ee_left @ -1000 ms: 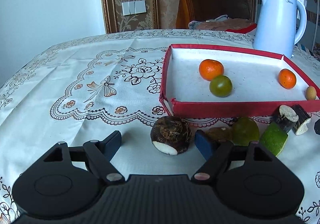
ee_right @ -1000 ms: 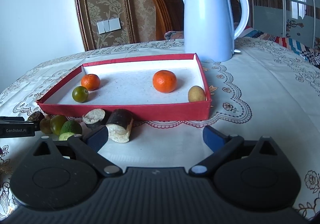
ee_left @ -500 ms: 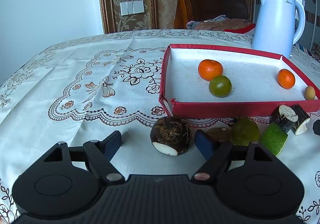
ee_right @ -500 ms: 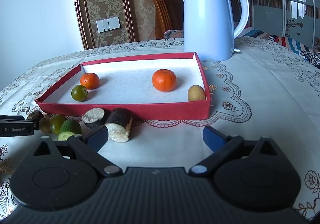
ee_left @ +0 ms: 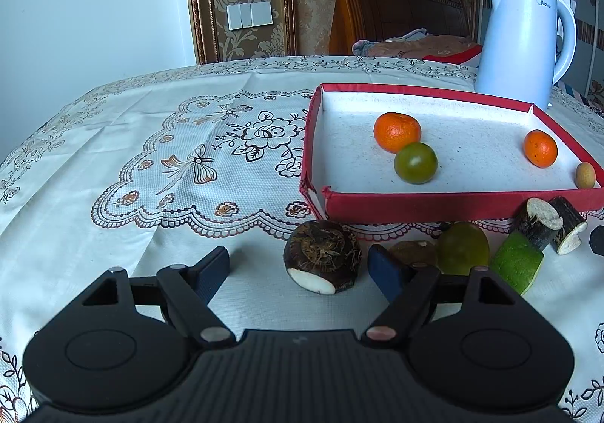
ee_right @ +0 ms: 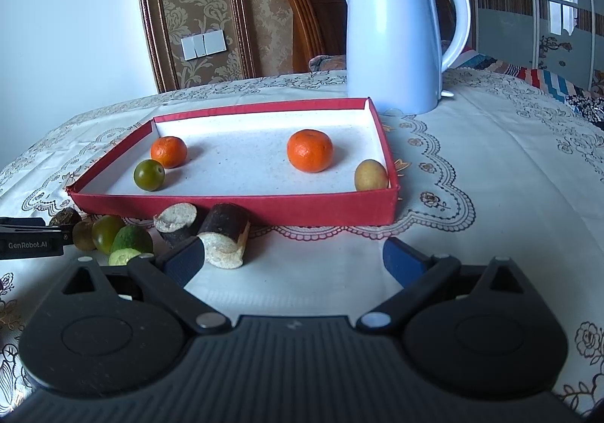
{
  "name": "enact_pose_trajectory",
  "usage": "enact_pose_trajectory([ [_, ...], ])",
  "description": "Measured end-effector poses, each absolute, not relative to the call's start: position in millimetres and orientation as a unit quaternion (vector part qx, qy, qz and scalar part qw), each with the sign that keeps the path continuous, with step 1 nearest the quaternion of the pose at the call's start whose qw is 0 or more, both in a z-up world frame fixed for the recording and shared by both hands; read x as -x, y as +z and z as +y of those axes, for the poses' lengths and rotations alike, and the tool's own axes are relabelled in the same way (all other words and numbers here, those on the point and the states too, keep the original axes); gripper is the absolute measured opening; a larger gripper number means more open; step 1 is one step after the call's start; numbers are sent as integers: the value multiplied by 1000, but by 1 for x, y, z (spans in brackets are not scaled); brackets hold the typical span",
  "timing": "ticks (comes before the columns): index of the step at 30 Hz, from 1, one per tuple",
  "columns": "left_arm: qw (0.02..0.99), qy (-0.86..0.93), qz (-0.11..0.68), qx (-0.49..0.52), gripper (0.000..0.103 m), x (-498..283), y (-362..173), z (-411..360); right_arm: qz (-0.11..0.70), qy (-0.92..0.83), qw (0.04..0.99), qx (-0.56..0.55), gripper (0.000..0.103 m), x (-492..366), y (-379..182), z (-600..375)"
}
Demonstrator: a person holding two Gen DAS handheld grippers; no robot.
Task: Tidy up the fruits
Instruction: 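Position both grippers in front of the remaining fruit row, then grasp the dark cylindrical cut piece with the right gripper while the left gripper grasps the brown taro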
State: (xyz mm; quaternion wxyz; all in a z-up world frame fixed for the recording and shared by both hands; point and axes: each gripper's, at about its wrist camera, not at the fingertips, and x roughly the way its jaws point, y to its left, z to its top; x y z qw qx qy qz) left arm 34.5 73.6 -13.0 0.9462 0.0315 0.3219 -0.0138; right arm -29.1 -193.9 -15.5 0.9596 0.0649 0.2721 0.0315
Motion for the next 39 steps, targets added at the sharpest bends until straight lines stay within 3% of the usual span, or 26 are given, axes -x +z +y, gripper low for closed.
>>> enact_pose_trajectory([
  [15, 946, -14, 322, -30, 81, -34, -13, 74, 277, 48, 959, -45, 98, 25, -14, -169],
  [23, 946, -14, 322, -30, 81, -34, -13, 74, 311, 37, 950, -11, 83, 4, -18, -150],
  [27, 946, -14, 322, -29, 81, -34, -13, 74, 316, 41, 948, -12, 65, 6, -20, -155],
  [35, 946, -13, 321, -30, 81, -34, -13, 73, 320, 26, 947, -26, 69, 0, -20, -157],
  [39, 946, -12, 321, -31, 81, -34, -13, 73, 319, 27, 947, -26, 54, -3, -19, -154],
])
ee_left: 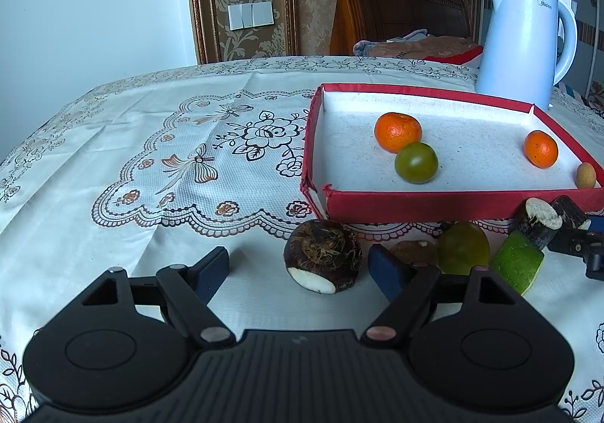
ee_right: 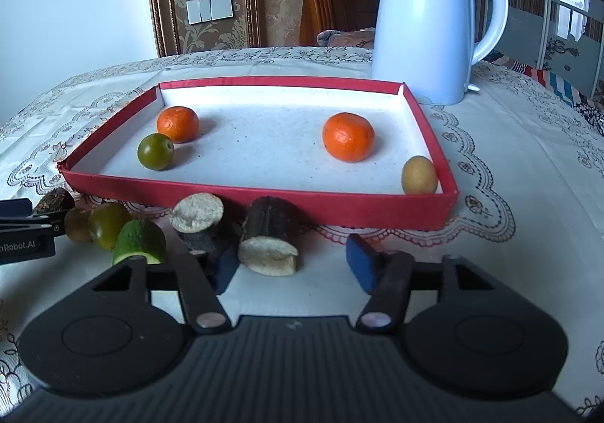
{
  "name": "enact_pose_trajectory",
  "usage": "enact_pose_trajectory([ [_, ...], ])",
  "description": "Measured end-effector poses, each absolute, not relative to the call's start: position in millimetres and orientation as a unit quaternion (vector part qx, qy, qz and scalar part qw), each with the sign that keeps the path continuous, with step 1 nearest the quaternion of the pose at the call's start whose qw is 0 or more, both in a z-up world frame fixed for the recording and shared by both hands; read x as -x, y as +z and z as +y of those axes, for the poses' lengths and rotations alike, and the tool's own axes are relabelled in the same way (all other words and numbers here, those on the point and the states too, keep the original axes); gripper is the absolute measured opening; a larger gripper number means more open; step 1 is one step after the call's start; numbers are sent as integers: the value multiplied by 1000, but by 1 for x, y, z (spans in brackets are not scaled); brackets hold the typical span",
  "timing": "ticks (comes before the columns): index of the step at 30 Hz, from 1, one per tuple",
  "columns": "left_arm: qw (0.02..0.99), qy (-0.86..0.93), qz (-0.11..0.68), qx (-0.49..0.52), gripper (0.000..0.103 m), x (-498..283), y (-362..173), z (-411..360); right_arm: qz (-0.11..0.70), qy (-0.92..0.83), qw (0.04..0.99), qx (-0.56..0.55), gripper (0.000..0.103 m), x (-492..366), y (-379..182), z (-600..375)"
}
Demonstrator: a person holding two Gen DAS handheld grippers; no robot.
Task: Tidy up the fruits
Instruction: 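Grasp the dark cylindrical cut piece with the right gripper while the left gripper grasps the brown taro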
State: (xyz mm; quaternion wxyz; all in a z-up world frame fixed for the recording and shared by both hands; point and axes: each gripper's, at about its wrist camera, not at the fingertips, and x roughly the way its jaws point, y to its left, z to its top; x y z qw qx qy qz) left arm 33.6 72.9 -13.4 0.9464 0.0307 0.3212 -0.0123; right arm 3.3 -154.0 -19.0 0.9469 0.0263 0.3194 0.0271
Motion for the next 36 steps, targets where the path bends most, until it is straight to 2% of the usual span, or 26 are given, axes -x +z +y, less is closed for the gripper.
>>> enact_pose_trajectory([
  [6, 948, -10, 316, -38, 80, -33, -12, 71, 312, 33, 949, -28, 36, 1, -19, -154],
  [10, 948, -12, 316, -37, 79, -33, -12, 71, 309, 39, 950, -32, 33, 2, -19, -155],
  [14, 948, -28, 314, -39, 58, -31, -12, 69, 308, 39, 950, -33, 31, 3, -19, -156],
  [18, 949, -35, 312, -36, 44, -30, -11, 68, 308, 39, 950, -32, 31, 3, -20, -157],
  [20, 949, -39, 312, -34, 41, -30, -11, 68, 307, 39, 950, -32, 31, 4, -20, -157],
  [36, 951, -29, 305, -46, 41, -28, -11, 64, 300, 41, 952, -43, 31, 6, -19, -159],
])
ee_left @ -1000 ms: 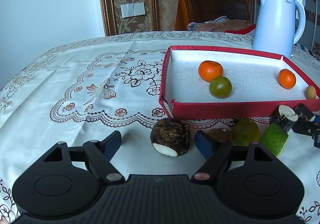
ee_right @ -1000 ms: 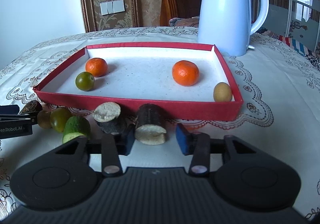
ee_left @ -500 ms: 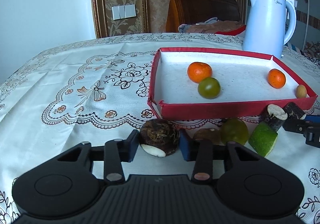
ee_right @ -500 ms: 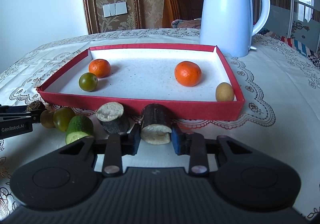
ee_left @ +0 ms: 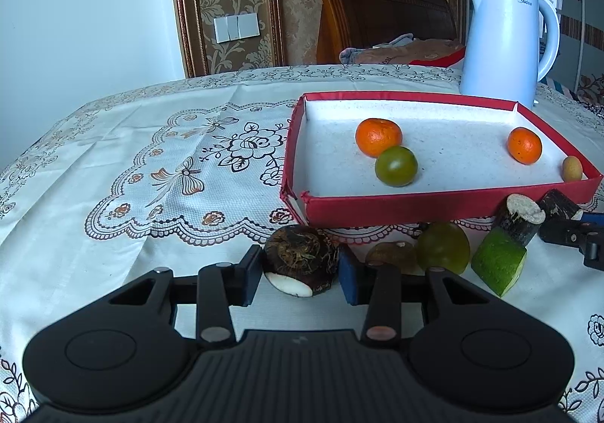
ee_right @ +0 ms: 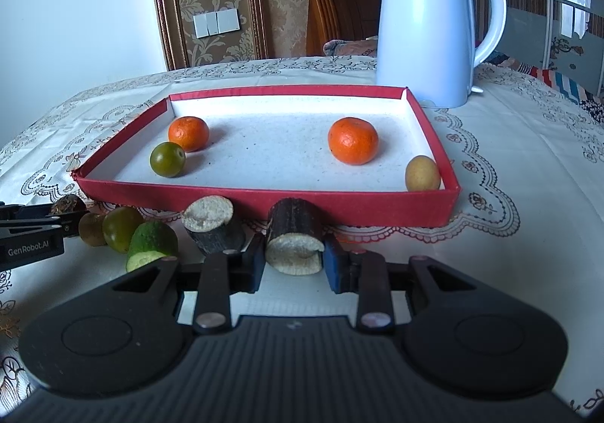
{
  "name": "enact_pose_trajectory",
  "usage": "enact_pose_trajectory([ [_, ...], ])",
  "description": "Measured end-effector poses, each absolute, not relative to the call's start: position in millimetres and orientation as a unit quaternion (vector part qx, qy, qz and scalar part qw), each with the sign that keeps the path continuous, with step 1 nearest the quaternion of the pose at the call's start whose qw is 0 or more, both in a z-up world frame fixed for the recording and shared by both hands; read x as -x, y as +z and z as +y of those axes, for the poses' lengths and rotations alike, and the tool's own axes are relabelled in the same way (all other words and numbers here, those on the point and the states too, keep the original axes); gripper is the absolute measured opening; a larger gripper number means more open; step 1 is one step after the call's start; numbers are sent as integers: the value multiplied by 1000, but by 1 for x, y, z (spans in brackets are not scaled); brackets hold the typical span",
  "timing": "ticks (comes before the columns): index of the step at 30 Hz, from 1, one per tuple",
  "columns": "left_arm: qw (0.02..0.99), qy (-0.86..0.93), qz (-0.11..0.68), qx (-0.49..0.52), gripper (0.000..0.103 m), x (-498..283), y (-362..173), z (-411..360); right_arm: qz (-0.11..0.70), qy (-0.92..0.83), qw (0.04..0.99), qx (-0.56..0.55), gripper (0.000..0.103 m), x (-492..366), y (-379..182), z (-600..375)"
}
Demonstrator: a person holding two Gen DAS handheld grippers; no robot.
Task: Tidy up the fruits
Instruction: 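Grasp the dark cylindrical cut piece with the right gripper while the left gripper grasps the brown taro, then carry the dark cut piece and the taro over the red tray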
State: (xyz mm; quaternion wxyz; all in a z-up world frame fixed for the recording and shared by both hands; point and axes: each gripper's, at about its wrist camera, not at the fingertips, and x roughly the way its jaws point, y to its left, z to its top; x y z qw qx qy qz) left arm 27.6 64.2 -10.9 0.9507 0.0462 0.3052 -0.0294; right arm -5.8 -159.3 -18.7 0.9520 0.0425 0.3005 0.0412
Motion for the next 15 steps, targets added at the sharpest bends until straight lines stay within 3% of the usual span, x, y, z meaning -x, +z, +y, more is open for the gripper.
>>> enact_pose_trajectory([
  [15, 951, -25, 304, -42, 41, -26, -10, 65, 292, 41, 955, -45, 30, 9, -17, -161],
])
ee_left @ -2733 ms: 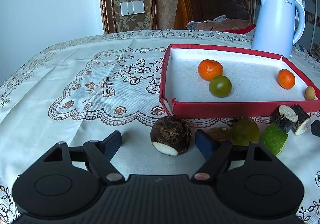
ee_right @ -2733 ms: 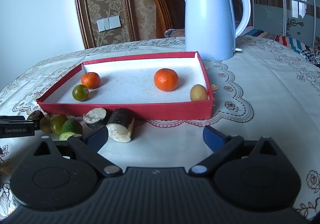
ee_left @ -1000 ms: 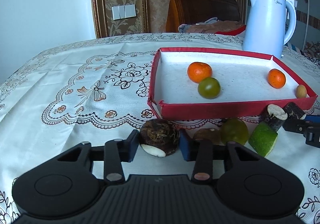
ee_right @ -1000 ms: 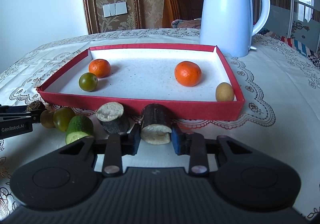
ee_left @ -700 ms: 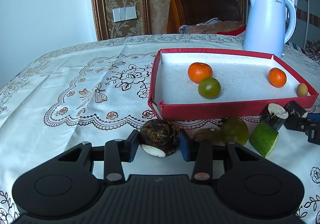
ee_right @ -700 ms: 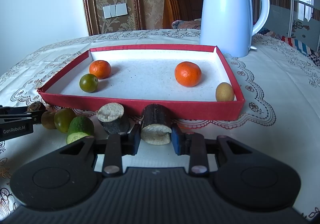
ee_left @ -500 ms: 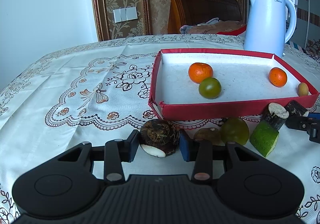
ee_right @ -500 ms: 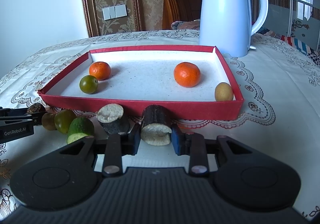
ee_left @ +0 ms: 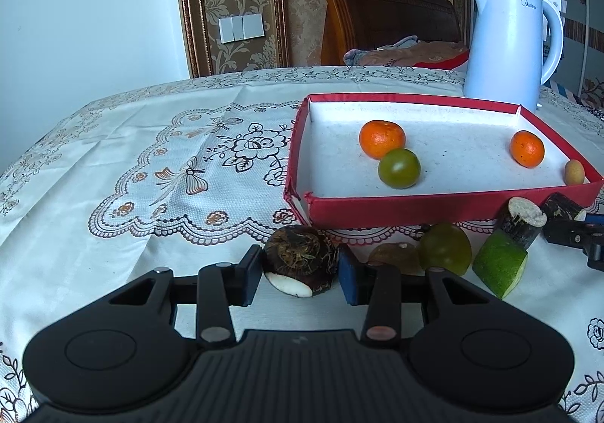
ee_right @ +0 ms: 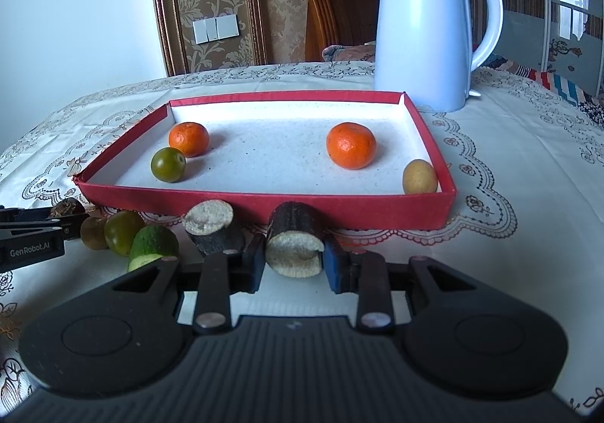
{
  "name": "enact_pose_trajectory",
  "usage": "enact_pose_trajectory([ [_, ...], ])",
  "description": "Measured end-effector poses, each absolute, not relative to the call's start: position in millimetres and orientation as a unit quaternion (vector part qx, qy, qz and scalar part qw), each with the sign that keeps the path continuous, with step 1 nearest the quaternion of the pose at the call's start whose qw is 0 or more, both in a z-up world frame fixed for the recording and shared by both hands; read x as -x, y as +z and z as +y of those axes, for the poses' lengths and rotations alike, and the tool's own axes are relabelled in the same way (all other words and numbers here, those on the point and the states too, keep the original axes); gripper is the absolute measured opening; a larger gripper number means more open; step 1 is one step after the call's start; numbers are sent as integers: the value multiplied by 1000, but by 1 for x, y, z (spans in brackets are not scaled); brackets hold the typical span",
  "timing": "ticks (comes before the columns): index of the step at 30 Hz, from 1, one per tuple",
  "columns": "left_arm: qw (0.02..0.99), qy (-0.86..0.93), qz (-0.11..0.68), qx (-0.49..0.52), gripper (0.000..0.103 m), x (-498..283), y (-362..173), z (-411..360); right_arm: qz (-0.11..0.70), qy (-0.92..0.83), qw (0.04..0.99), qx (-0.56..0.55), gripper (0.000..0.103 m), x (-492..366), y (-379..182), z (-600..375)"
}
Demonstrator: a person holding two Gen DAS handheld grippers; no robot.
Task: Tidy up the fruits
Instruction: 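Carry the dark cut piece and the taro over the red tray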
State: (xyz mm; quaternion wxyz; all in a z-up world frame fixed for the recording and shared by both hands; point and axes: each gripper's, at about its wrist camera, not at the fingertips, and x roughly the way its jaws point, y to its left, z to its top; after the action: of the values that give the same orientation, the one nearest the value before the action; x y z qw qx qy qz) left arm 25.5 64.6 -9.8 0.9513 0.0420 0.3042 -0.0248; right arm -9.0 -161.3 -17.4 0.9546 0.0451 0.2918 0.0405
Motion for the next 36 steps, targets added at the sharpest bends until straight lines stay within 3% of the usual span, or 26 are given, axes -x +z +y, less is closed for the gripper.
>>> enact_pose_trajectory([
  [25, 963, -41, 263, -36, 41, -6, 19, 51, 267, 50, 961, -57, 30, 20, -5, -174],
  [36, 956, -82, 277, -44, 41, -50, 34, -6, 239, 29, 970, -28, 31, -6, 15, -180],
])
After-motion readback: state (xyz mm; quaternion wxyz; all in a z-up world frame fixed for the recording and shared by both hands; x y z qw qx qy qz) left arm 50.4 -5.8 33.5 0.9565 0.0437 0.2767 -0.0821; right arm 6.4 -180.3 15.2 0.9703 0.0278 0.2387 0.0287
